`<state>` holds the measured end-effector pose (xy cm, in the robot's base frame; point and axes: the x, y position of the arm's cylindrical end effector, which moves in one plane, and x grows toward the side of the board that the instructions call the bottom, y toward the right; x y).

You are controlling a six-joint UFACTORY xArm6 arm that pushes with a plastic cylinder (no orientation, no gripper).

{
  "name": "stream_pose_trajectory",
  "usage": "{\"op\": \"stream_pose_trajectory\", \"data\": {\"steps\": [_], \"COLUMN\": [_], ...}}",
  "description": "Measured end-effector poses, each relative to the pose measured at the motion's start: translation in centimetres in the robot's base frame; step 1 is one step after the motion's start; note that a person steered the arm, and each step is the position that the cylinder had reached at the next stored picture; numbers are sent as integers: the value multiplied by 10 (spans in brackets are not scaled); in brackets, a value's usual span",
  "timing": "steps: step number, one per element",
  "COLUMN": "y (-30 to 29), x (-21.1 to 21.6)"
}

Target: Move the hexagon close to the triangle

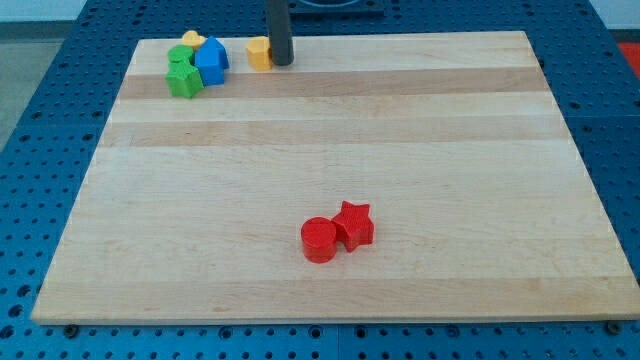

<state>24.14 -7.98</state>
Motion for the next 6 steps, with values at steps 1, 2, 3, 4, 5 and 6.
{"op": "stream_pose_trajectory", "data": {"steps": [1,2,3,4,5,6], "y": [-15,-23,11,69,115,147], "x": [0,0,19,70,120,171]}}
